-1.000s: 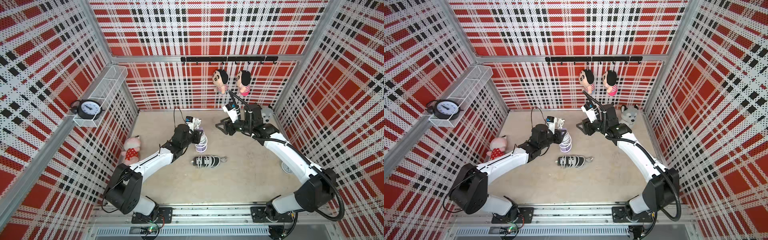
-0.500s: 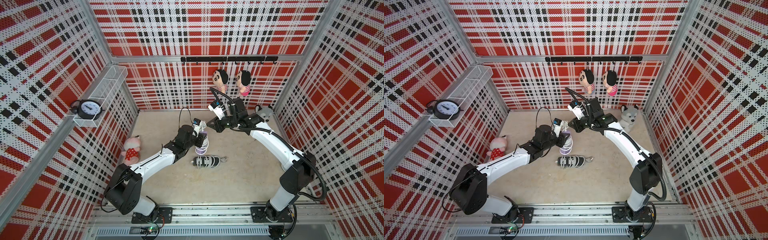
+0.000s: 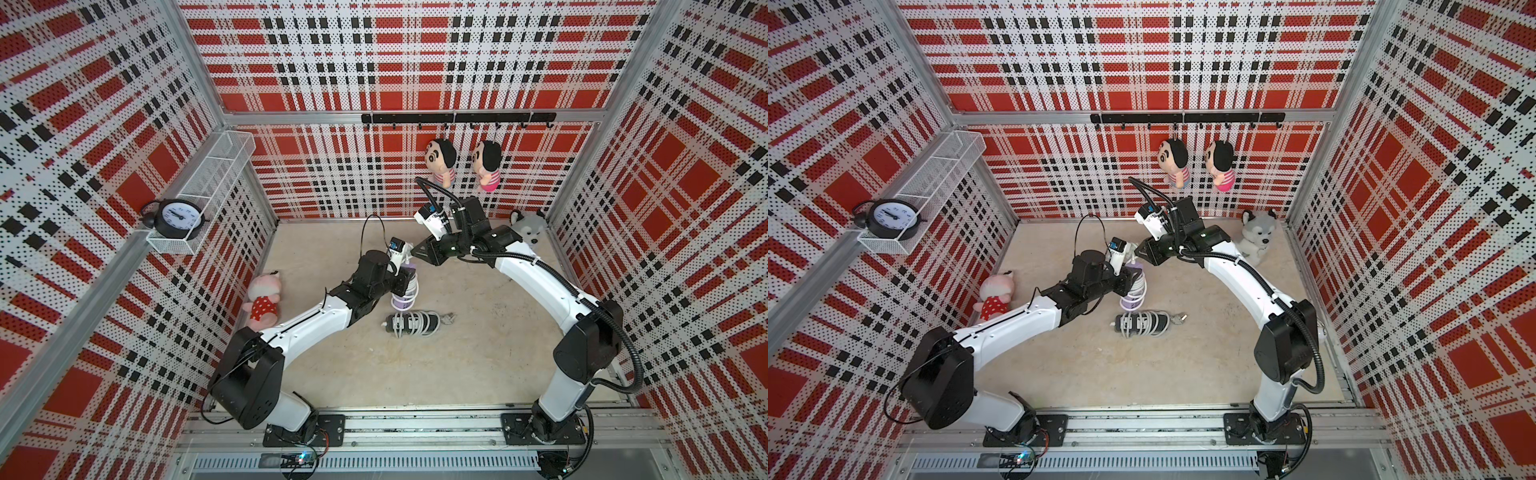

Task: Unwrap the cord wrapped around the power strip
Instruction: Unwrap the power cord from the power strip.

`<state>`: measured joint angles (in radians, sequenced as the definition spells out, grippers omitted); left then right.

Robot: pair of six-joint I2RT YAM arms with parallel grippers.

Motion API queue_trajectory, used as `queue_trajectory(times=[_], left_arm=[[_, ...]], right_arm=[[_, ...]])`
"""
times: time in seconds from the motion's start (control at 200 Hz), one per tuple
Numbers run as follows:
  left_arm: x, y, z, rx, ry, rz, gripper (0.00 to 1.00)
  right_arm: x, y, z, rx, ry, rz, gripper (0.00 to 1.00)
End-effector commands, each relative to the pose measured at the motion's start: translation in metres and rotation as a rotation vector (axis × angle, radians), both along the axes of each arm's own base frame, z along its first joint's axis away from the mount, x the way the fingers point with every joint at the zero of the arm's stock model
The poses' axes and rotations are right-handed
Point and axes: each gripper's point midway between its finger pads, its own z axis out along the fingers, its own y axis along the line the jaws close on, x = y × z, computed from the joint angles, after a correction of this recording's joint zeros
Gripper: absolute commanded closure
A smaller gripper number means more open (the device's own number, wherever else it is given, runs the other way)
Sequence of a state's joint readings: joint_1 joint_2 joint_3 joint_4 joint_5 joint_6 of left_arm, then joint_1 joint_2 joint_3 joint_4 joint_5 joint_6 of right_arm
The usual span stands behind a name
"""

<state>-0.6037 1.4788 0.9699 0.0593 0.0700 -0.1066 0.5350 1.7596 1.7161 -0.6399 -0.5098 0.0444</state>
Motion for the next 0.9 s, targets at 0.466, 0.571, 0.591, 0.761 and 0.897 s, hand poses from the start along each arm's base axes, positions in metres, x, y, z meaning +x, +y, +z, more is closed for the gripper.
queue_trajectory(times=[0.466,0.571,0.591,0.761,0.897], left_arm=[[0.001,-0.018,0.029,-0.036,-0.073,-0.047,1.00],[-0.001,-0.020,0.031,-0.038,-0.076,-0.057,1.00],[-0.001,-0.021,0.030,-0.036,-0.076,-0.060,1.00],[-0.010,-0.027,0.035,-0.042,-0.089,-0.111,1.00],[-0.030,-0.035,0.044,-0.096,-0.134,-0.224,1.00]], right_arm=[[0.009,0.001,0.003,-0.047,-0.072,-0.026,0.83],[0.009,0.002,0.001,-0.053,-0.073,-0.025,0.88],[0.010,0.001,0.000,-0.055,-0.074,-0.029,0.88],[0.009,-0.001,0.001,-0.060,-0.082,-0.029,1.00],[0.016,-0.024,0.015,0.024,-0.033,-0.057,1.00]])
